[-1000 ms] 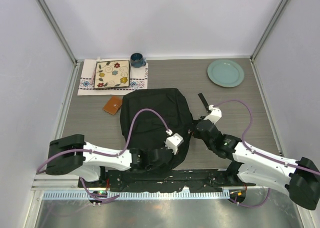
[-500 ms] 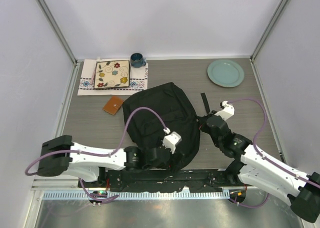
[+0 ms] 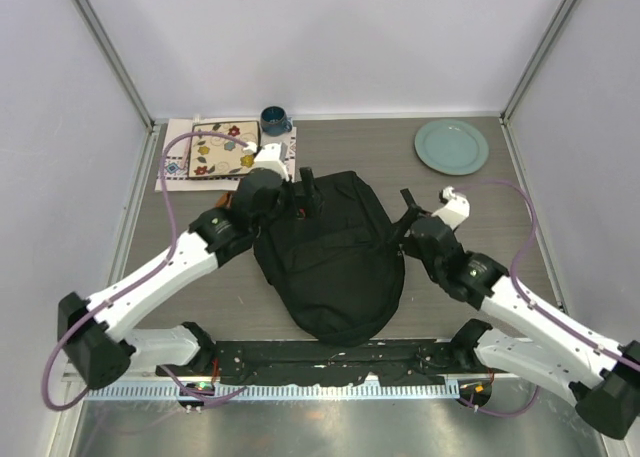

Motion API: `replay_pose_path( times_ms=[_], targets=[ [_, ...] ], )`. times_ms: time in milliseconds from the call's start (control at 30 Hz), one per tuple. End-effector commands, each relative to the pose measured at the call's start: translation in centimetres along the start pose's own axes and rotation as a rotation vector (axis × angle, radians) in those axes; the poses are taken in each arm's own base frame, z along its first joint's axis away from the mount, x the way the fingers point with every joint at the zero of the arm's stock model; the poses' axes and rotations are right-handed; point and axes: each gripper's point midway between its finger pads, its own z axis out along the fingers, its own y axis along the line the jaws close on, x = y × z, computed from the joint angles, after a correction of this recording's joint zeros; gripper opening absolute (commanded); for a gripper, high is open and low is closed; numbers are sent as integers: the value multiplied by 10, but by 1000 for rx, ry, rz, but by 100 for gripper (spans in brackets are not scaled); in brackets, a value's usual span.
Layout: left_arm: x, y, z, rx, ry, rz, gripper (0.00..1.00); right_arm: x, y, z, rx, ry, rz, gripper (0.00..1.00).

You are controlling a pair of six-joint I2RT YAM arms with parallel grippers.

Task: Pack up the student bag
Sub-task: Zip the student bag at the center of the board, then unzip the student bag at the center of the board.

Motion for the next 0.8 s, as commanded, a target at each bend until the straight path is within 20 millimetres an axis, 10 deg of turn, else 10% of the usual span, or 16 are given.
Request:
replay_pose_path(
  times_ms=[0,267,767],
  targets=[
    [17,-11,24,42,150,13,100,-49,40,18,-17,-34,-32,73],
    [48,-42,77,98,320,-89,93,-26,48,76,-124,185,86,72],
    [90,-38,125,-84,479,-14,77,1,18,67,-103,235,120,72]
  ],
)
